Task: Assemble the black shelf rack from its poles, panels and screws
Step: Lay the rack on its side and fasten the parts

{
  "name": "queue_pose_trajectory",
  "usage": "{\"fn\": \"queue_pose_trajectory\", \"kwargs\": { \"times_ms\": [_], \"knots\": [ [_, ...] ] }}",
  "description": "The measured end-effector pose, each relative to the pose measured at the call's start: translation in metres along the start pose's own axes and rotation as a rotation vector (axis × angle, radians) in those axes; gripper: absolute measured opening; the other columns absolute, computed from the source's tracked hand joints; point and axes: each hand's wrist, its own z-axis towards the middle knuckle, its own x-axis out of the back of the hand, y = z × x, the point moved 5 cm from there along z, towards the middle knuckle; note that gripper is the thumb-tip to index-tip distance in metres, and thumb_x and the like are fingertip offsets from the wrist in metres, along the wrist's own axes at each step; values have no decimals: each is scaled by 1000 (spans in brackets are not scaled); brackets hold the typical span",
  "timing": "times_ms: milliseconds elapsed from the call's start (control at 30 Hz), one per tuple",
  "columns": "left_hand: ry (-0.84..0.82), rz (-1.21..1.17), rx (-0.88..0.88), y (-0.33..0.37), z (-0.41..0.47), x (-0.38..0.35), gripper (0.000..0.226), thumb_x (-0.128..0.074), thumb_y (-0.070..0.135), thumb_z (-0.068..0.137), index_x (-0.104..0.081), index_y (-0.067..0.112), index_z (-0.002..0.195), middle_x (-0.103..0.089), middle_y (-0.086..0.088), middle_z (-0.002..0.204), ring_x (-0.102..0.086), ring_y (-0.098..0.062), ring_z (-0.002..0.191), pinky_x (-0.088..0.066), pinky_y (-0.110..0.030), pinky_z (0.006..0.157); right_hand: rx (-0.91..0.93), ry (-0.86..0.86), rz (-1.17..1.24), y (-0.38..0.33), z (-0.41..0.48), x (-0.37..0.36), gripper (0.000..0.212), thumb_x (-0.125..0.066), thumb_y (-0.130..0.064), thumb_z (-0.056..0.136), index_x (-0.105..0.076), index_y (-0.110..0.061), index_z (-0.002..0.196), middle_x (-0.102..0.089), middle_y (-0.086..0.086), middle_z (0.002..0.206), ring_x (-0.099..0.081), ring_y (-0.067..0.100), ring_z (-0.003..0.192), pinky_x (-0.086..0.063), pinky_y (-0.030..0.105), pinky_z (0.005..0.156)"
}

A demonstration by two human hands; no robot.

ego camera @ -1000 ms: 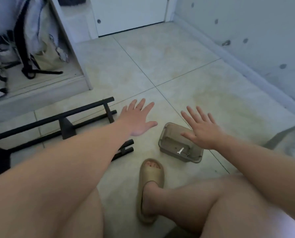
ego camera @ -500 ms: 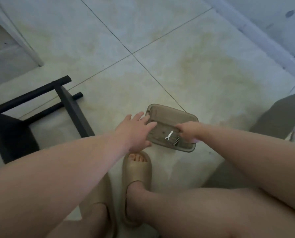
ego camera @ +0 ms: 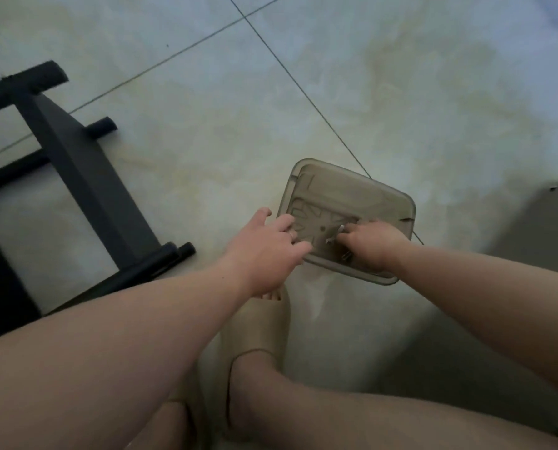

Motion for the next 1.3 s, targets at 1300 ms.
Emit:
{"fn": "queue_pose_trajectory", "kwargs": {
  "times_ms": [1300],
  "knots": [
    [418, -852, 951, -39, -280, 194, 50, -54, 47, 97, -49, 21, 140, -58, -4, 134, -57, -27, 118, -45, -36, 101, 95, 742, 892, -124, -271, 280, 17, -66, -17, 86, -66, -33, 85, -65, -11, 80, -62, 10, 76, -50, 25, 72]
  ]
}}
